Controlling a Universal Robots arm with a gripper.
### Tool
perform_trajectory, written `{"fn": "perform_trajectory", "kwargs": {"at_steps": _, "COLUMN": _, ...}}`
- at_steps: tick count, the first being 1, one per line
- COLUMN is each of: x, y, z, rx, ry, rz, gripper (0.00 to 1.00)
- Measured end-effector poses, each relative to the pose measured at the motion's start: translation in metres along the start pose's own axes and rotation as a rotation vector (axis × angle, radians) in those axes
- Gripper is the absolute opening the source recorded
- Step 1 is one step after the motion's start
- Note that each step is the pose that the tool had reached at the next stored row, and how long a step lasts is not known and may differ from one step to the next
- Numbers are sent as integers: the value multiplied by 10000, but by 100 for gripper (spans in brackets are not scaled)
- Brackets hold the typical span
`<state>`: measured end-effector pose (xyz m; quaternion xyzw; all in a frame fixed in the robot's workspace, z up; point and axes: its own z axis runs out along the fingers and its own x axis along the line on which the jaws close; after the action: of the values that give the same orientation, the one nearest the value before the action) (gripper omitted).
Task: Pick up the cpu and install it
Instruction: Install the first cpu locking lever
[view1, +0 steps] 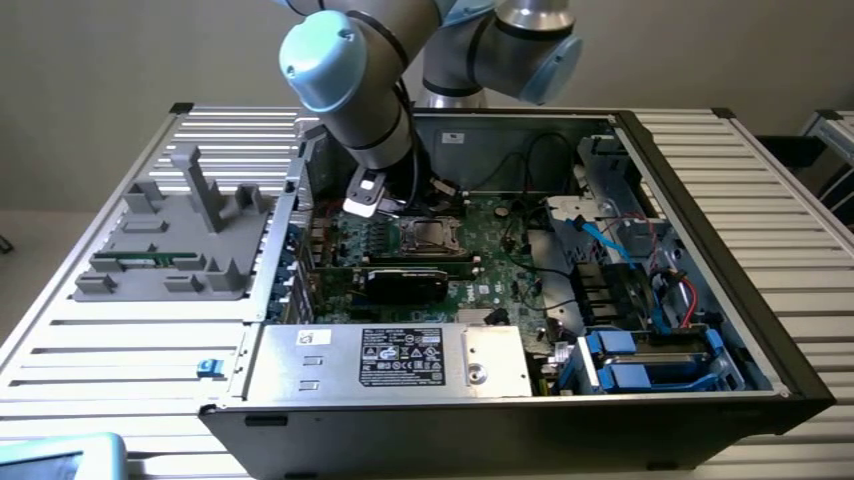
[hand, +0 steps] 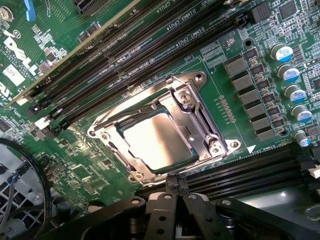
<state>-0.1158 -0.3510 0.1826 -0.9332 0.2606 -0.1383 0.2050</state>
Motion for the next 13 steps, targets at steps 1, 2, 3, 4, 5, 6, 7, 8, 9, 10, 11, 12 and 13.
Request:
{"fn": "perform_trajectory", "kwargs": {"at_steps": 1, "x": 2, "y": -2, "z": 1, "rx": -1, "ry": 1, "rz": 1, "gripper": 11}}
{"fn": "perform_trajectory", "kwargs": {"at_steps": 2, "x": 4, "y": -5, "z": 3, "rx": -3, "ry": 2, "rz": 3, "gripper": 11}}
{"fn": "perform_trajectory", "kwargs": {"at_steps": 3, "x": 5, "y": -7, "z": 4, "rx": -3, "ry": 3, "rz": 5, "gripper": 11}}
{"fn": "perform_trajectory", "kwargs": {"at_steps": 4, "x": 7, "y": -9, "z": 6, "rx": -3, "ry": 3, "rz": 5, "gripper": 11}}
{"fn": "perform_trajectory", "kwargs": {"at_steps": 5, "x": 8, "y": -12, "z": 7, "rx": -2, "ry": 3, "rz": 7, "gripper": 11}}
{"fn": "perform_trajectory", "kwargs": {"at_steps": 6, "x": 10, "y": -14, "z": 9, "rx": -2, "ry": 4, "rz": 8, "gripper": 11}}
{"fn": "perform_trajectory", "kwargs": {"at_steps": 7, "x": 12, "y": -16, "z": 11, "rx": -1, "ry": 4, "rz": 10, "gripper": 11}}
{"fn": "perform_trajectory", "kwargs": {"at_steps": 8, "x": 14, "y": -18, "z": 12, "rx": -1, "ry": 5, "rz": 11, "gripper": 11}}
{"fn": "perform_trajectory", "kwargs": {"at_steps": 9, "x": 15, "y": -19, "z": 13, "rx": -2, "ry": 6, "rz": 13, "gripper": 11}}
{"fn": "perform_trajectory", "kwargs": {"at_steps": 10, "x": 17, "y": -21, "z": 14, "rx": -3, "ry": 7, "rz": 15, "gripper": 11}}
{"fn": "perform_trajectory", "kwargs": {"at_steps": 11, "x": 18, "y": -22, "z": 15, "rx": -4, "ry": 8, "rz": 17, "gripper": 11}}
{"fn": "perform_trajectory", "kwargs": {"at_steps": 12, "x": 20, "y": -24, "z": 16, "rx": -4, "ry": 9, "rz": 19, "gripper": 11}}
{"fn": "perform_trajectory", "kwargs": {"at_steps": 13, "x": 21, "y": -26, "z": 17, "rx": -3, "ry": 9, "rz": 20, "gripper": 11}}
